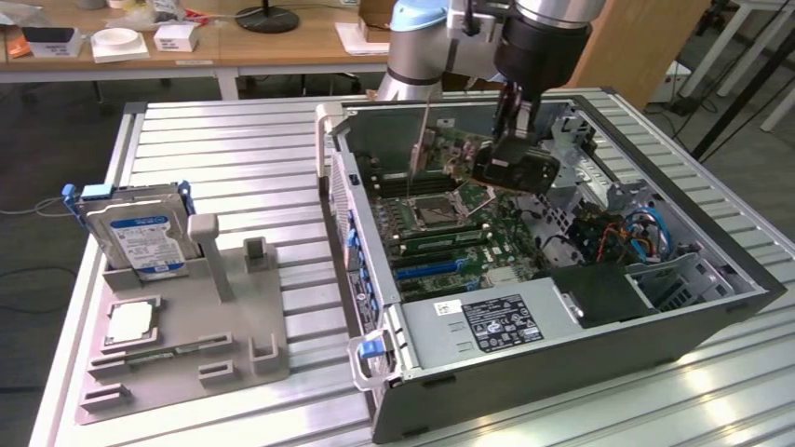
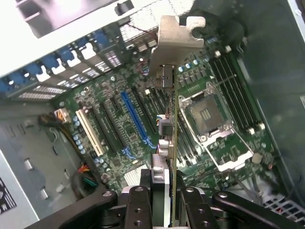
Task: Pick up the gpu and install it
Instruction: 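Insert the gpu into the slot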
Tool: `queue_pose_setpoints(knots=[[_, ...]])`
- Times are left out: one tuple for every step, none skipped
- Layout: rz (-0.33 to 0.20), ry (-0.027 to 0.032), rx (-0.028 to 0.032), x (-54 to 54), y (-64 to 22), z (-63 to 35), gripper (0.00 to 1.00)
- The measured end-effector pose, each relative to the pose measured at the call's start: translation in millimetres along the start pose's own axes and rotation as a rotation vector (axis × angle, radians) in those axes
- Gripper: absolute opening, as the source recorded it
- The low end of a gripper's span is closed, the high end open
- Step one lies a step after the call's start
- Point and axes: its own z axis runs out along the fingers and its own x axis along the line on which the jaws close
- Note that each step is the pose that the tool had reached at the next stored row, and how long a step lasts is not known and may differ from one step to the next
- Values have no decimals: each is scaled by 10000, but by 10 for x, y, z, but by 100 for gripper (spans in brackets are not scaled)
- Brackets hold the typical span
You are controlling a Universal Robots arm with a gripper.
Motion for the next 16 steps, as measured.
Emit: queue_pose_setpoints(knots=[[-180, 0, -4, 0, 0, 0, 28], [-357, 0, -7, 0, 0, 1, 28], [-531, 0, -11, 0, 0, 2, 28], [-714, 1, -14, 0, 0, 3, 28], [-888, 1, -18, 0, 0, 4, 28], [-1059, 1, -20, 0, 0, 5, 28], [-1230, 1, -24, 0, 0, 6, 28], [-1394, 1, -27, 0, 0, 8, 28], [-1549, 1, -31, 0, 0, 9, 28], [-1705, 2, -35, 0, 0, 10, 28], [-1850, 2, -38, 0, 0, 12, 28], [-1995, 3, -40, 0, 0, 13, 28], [-2146, 2, -44, 0, 0, 14, 28], [-2304, 3, -48, 0, 0, 15, 28], [-2469, 3, -52, 0, 0, 17, 28], [-2653, 3, -56, 0, 0, 18, 28]])
